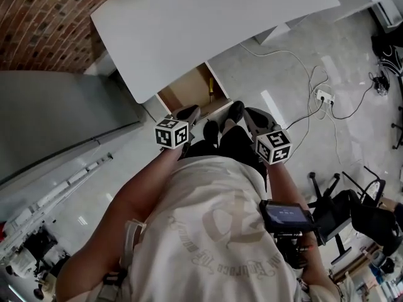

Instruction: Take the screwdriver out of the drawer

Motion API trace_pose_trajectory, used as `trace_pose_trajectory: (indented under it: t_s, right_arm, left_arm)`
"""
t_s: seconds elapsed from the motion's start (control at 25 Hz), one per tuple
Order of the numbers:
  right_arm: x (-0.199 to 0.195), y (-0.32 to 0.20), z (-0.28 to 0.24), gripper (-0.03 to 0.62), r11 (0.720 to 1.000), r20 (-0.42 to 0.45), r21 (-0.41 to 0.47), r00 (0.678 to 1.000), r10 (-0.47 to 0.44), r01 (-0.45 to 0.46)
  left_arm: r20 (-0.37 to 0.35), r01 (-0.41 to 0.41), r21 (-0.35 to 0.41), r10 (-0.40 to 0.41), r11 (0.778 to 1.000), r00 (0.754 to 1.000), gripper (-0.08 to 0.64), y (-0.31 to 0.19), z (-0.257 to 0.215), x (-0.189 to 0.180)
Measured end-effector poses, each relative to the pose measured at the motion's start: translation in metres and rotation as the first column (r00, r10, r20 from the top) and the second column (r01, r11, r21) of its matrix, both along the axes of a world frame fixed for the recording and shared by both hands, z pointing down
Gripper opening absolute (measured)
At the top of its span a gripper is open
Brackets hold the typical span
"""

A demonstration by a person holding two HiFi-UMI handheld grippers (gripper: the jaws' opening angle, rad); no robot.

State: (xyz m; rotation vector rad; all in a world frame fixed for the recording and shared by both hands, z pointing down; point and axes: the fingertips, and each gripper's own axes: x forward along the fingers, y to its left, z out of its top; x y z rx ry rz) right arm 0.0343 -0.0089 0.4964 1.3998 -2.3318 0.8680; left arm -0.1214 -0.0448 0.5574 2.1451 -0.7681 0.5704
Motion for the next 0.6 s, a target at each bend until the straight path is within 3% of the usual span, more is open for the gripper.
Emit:
trace_pose_trajectory:
  t_s: [0.6]
  right_arm:
    - [0.015,-0.001,0.048,0.006,0.996,0.095,-0.090,0.995,0.031,-0.022]
  left_arm:
    - [0.079,-0.013,-0.084,0.020,0.996,0.997,0.014,-0.012,0.054,0.021]
